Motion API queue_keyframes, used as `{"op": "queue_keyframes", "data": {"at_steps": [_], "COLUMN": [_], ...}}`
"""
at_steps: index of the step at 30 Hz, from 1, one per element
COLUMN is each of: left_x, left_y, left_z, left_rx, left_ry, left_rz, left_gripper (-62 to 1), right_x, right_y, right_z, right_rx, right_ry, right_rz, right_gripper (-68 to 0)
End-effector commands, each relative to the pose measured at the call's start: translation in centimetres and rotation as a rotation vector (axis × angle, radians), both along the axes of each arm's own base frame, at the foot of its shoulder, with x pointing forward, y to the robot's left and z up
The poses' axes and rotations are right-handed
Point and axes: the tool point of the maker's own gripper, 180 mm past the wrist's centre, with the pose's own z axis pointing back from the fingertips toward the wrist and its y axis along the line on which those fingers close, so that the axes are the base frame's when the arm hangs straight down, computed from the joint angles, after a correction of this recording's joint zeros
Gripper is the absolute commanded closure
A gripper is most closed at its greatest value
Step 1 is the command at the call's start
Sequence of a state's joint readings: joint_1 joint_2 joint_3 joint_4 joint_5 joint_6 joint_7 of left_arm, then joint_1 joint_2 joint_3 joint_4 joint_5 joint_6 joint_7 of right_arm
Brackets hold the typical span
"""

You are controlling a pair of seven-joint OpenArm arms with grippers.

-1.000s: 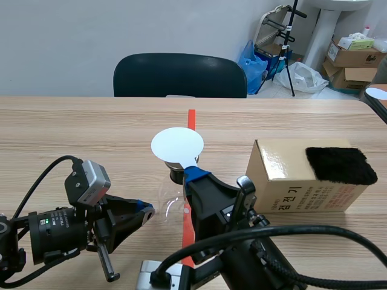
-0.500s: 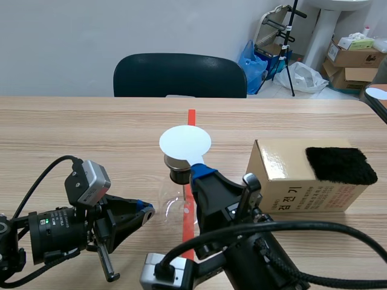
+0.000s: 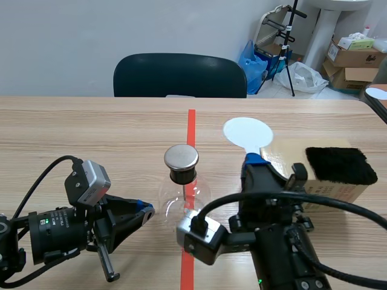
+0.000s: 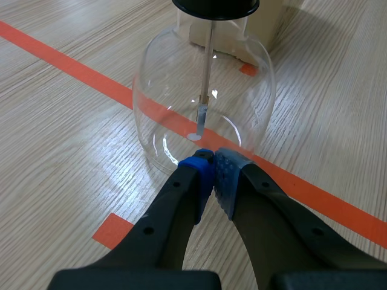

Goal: Do the electroscope experiment

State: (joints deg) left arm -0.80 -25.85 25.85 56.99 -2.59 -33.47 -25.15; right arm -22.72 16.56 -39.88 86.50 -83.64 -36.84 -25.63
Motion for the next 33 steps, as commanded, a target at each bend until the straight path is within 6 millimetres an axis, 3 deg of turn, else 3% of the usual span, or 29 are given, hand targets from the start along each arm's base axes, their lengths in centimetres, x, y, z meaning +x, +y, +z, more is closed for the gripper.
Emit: {"op": "queue_keyframes", "data": {"at_steps": [1,10,18,24,33], "left_x": [0.5,0.5,0.5,0.5,0.5], "left_y": [-0.6,-0.6,-0.6,-0.6,-0.6], "left_z": [1.2,1.2,1.2,1.2,1.2], "left_rx": [-0.04,-0.04,-0.04,-0.04,-0.04], "left_ry": [-0.028,-0.028,-0.028,-0.028,-0.028], "left_rz": [0.002,0.002,0.002,0.002,0.002], "left_gripper": [-3.2,-3.2,-3.2,-3.2,-3.2], "right_x": [0.5,0.8,0.8,0.8,0.6], "right_y": [-0.6,-3.2,-4.0,-3.7,-0.9], "right_z": [1.0,0.9,0.9,0.9,1.0], "right_rx": [0.015,0.029,0.033,0.032,0.017], "right_ry": [-0.036,-0.028,-0.025,-0.025,-0.035], "right_rz": [-0.028,-0.172,-0.218,-0.204,-0.047], "right_gripper": [-1.0,-1.0,-1.0,-1.0,-1.0]}}
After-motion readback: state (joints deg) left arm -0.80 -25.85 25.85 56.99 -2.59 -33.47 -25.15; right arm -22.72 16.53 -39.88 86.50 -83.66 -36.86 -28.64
